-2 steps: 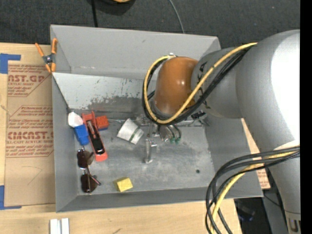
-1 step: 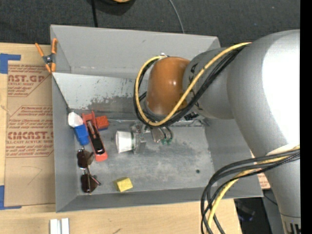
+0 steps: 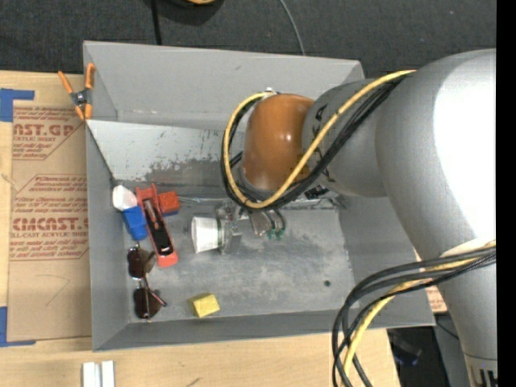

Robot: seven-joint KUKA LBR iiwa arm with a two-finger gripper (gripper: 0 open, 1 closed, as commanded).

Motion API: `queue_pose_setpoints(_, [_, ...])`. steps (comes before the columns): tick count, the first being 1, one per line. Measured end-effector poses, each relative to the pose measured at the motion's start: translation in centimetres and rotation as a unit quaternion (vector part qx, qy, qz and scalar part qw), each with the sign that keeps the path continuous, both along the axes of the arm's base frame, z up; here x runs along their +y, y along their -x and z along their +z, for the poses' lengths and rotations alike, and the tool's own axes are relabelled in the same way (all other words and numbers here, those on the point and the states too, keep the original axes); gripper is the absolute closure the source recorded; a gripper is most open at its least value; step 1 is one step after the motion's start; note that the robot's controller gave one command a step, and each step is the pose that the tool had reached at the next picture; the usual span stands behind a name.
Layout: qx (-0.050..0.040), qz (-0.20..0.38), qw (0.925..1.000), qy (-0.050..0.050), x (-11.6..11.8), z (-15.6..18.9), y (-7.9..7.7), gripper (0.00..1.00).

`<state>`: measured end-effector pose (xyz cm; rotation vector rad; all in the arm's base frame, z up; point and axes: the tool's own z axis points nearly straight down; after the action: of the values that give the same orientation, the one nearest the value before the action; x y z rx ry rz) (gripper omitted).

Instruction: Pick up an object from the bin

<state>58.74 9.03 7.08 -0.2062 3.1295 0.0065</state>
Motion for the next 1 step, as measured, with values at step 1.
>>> queue_pose_setpoints(1, [0.002,-0.001,1.0,0.0,0.52,6.18,0.23,1.0])
